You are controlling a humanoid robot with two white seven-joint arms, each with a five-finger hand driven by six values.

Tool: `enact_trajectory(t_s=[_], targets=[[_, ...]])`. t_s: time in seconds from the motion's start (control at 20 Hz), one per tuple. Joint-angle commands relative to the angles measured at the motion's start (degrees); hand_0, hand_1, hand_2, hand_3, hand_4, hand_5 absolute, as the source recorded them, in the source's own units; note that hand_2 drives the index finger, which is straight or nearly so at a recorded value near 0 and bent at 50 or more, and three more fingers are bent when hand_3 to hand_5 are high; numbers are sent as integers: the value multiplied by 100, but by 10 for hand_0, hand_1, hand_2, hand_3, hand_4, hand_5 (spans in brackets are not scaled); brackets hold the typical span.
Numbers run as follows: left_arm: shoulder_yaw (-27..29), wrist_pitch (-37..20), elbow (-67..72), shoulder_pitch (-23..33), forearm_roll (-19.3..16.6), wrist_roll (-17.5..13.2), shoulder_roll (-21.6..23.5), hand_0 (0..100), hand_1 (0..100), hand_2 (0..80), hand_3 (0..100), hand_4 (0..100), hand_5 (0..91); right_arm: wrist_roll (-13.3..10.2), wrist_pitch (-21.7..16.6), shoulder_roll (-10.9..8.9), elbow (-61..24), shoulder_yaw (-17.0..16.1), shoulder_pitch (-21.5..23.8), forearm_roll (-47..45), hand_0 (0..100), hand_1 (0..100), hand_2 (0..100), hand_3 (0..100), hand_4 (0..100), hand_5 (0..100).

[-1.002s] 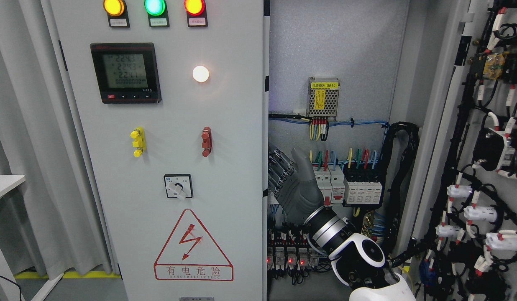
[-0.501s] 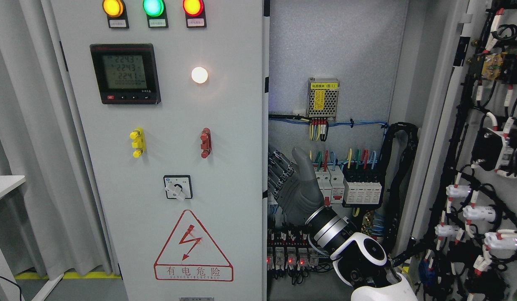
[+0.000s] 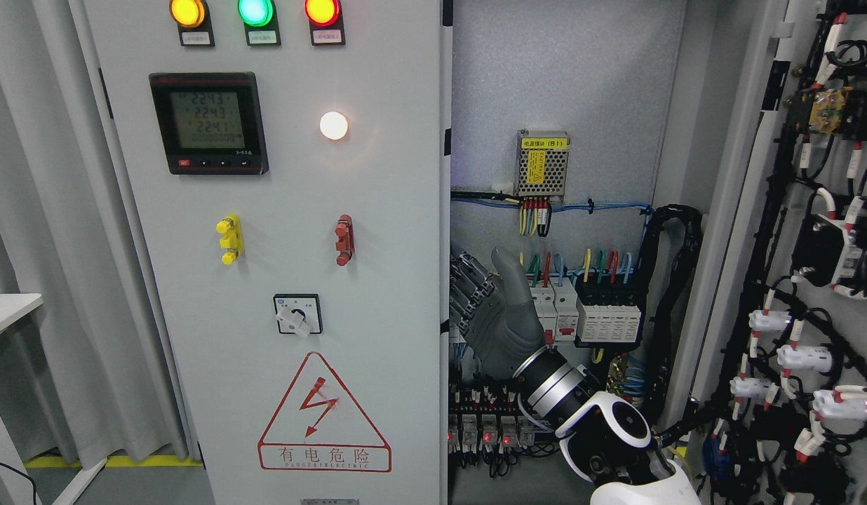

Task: Open door with both hands
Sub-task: 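Hook right hand fingers behind the edge of the indicator-light door, then pull the indicator-light door open with the right hand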

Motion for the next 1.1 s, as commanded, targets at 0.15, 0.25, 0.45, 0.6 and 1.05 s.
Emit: enact_trajectory(t_s=[0.15, 0.25, 0.45, 0.6, 1.05], targets=[[7, 19, -141, -44, 2, 2, 79, 296, 0, 28, 28, 36, 0, 185, -13, 0, -122, -20, 21, -6, 218, 0, 0, 0, 0, 0], [7, 11, -141, -53, 2, 2, 79, 296, 0, 28, 28, 36, 0, 194, -13, 0, -113, -29, 21, -6, 218, 0, 0, 0, 0, 0], [7, 11, -141, -53, 2, 2, 79, 296, 0, 28, 28, 36, 0, 238, -13, 0, -122, -47, 21, -6, 218, 0, 0, 0, 0, 0], [7, 11, -141, -44, 2, 2, 88, 296, 0, 28, 28, 36, 0, 352, -22, 0, -183, -108, 99, -6, 218, 0, 0, 0, 0, 0], [7, 2, -141, -53, 2, 2, 97, 295, 0, 28, 28, 37, 0, 282, 30, 0, -1027, 533, 425, 29, 218, 0, 0, 0, 0, 0]])
